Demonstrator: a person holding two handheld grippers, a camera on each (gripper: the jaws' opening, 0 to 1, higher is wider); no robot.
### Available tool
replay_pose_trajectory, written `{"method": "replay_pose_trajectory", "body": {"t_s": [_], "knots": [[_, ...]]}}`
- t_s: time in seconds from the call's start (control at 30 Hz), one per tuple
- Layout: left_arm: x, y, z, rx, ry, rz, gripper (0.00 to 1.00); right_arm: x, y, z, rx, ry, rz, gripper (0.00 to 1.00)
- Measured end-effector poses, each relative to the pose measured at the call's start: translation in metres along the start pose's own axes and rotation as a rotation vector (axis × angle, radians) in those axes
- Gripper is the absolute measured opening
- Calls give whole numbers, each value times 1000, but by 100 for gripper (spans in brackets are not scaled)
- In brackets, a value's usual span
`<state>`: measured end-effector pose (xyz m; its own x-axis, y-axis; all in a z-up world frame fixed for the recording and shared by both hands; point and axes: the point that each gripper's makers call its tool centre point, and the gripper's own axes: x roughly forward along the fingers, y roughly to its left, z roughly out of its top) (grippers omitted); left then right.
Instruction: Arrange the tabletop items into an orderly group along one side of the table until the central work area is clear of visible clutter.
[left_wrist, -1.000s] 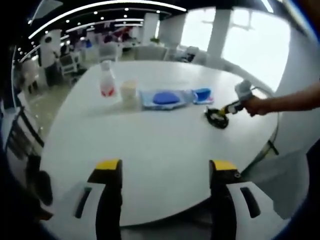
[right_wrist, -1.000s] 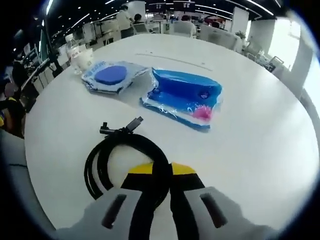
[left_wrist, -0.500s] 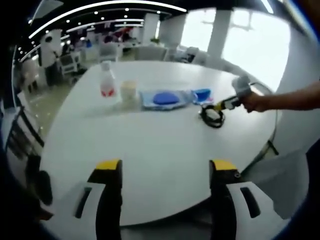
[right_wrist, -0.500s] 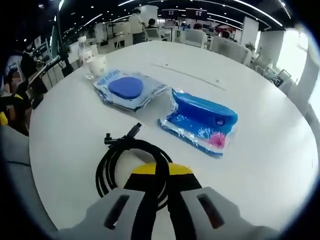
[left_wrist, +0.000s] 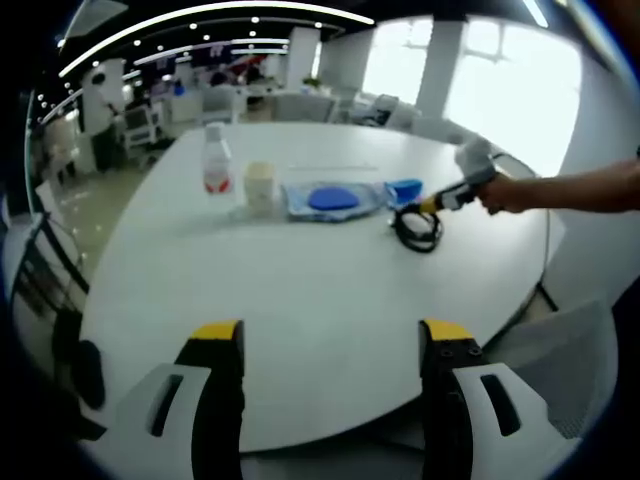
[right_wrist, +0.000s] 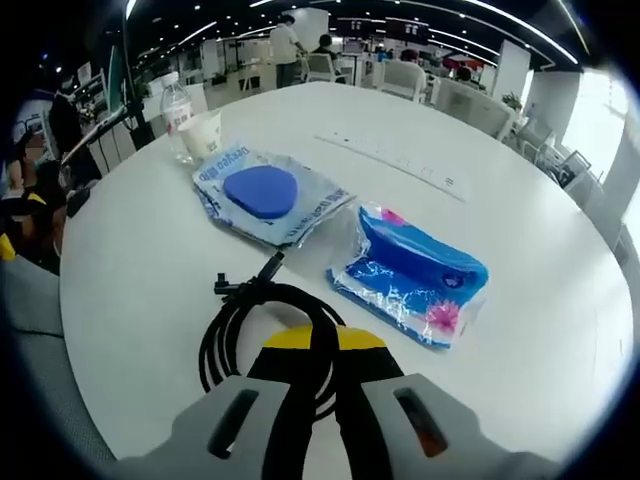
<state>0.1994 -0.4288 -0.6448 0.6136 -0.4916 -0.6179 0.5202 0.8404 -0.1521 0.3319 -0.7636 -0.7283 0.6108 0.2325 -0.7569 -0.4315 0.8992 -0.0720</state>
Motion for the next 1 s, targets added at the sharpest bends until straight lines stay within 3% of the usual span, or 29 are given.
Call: {"method": "replay_pose_trajectory", "body": {"t_s": [0.3, 0.43, 0.83, 1.0], "knots": [[0, 0, -1, 1, 6, -3, 68, 13, 2, -3, -25, 62, 1, 3], [0, 1, -1, -3, 6, -1, 68, 17, 3, -2, -88, 82, -2, 3], [-1, 1, -3, -1, 10, -6, 68, 21, 4, -16, -45, 156, -1, 3], [-1, 1, -3, 0, 11, -6, 68, 20, 3, -14, -46, 145, -5, 5]]}}
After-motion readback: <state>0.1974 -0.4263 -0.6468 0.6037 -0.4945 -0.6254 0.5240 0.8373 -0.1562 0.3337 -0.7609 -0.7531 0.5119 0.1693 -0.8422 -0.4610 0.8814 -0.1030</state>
